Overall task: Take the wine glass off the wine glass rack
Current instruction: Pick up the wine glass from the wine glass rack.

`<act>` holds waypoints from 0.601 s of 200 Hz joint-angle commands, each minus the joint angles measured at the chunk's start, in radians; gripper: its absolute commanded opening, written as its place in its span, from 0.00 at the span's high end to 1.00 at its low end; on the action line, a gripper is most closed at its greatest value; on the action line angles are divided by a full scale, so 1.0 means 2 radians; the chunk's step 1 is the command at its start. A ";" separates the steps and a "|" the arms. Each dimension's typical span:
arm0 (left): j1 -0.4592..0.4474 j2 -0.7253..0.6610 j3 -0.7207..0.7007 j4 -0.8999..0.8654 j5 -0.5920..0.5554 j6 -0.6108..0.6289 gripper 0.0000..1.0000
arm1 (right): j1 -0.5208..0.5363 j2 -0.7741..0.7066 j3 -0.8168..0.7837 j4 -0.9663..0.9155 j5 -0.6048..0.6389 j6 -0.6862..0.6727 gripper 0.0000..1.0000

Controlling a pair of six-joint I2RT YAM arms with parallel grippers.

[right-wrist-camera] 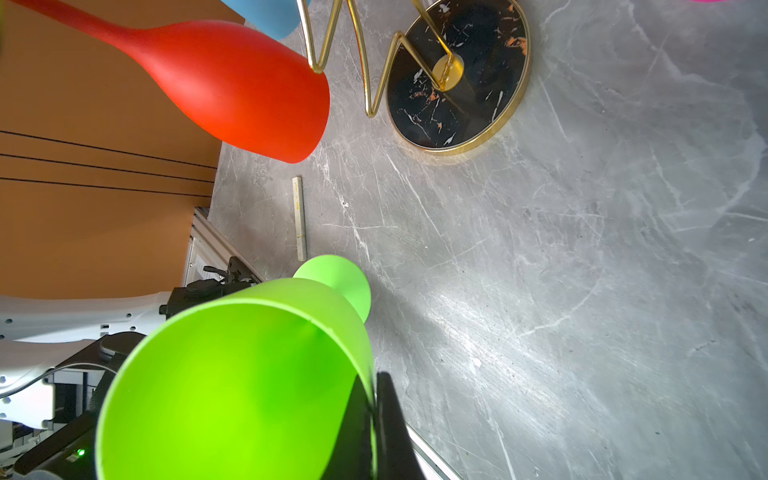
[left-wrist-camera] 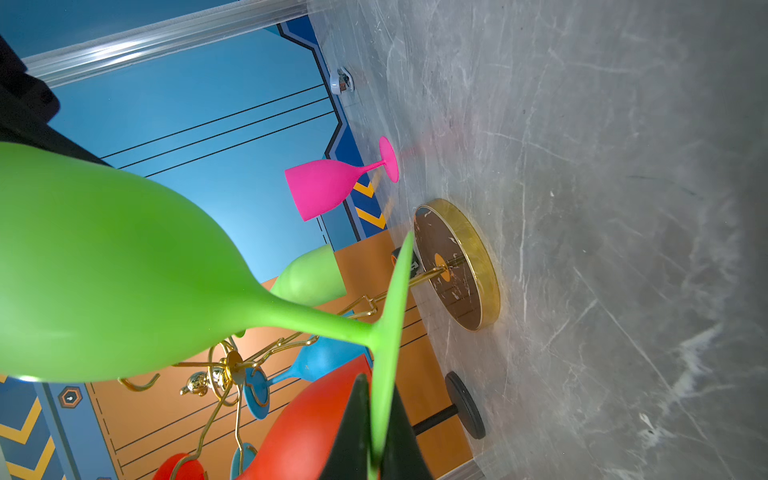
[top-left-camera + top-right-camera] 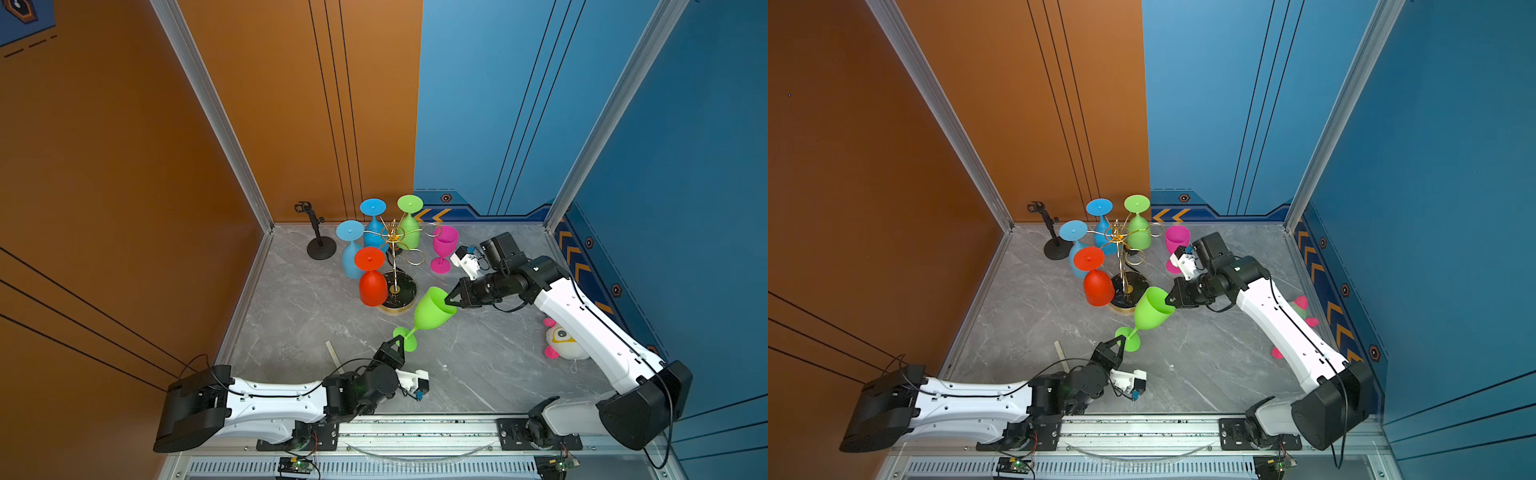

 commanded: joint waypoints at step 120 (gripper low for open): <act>-0.011 -0.066 0.019 -0.072 0.017 -0.144 0.47 | -0.040 -0.031 0.016 -0.018 0.089 -0.018 1.00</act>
